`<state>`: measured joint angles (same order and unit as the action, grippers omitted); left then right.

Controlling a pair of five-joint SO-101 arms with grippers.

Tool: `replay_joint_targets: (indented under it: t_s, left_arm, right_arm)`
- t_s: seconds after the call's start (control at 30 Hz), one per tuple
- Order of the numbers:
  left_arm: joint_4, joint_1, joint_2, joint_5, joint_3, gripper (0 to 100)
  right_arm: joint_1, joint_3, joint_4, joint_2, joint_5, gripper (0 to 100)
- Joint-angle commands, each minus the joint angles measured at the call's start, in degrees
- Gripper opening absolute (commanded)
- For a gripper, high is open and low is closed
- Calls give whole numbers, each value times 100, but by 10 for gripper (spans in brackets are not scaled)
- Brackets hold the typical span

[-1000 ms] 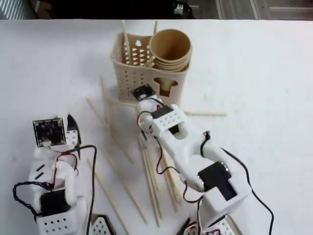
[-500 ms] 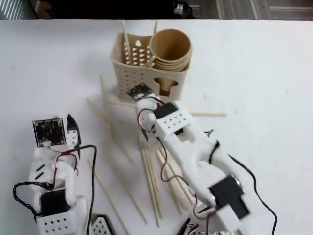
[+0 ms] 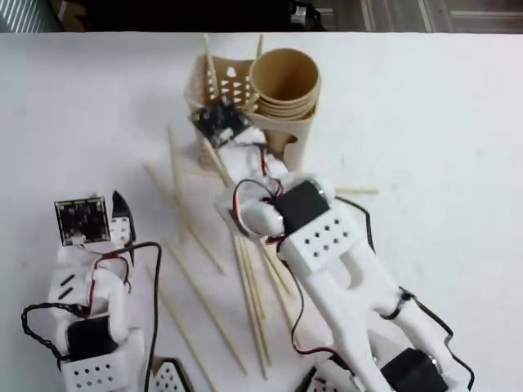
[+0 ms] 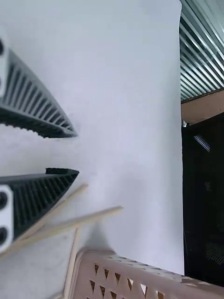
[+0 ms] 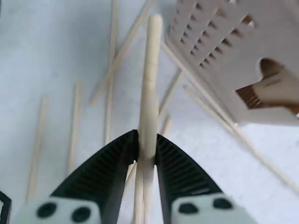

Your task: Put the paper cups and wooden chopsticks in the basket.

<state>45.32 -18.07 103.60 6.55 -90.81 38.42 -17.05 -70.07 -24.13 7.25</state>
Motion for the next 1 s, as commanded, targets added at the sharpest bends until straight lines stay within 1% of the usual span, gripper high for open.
replay_joint_targets:
  t_s: [0.0,0.1,0.2,0.3,0.5,0.63,0.8,0.87,0.97]
  left_arm:
    - [9,-57,92,-26,18,124]
    - [9,-57,92,-26,18,124]
    - [9,-57,92,-26,18,124]
    - [9,-57,92,-26,18,124]
    - [9,-57,92,-26,18,124]
    - [9,-57,92,-26,18,124]
    - [9,-57,92,-26,18,124]
    - [9,-57,92,-26,18,124]
    - [9,-57,92,-26,18,124]
  right_arm:
    - [66,879,-13,-277,26,17]
    - [92,1495,4,-251,26,17]
    - [66,1960,418,-251,-167,17]
    - [66,2180,1121,-251,-211,17]
    - [40,2163,2870,-242,-202,17]
    - [-180,2163,3908,-189,-202,17]
    - [-690,2163,5130,347,-193,17]
    - [-848,2163,5367,690,-193,17]
    - [-1007,2163,5429,1165,-193,17]
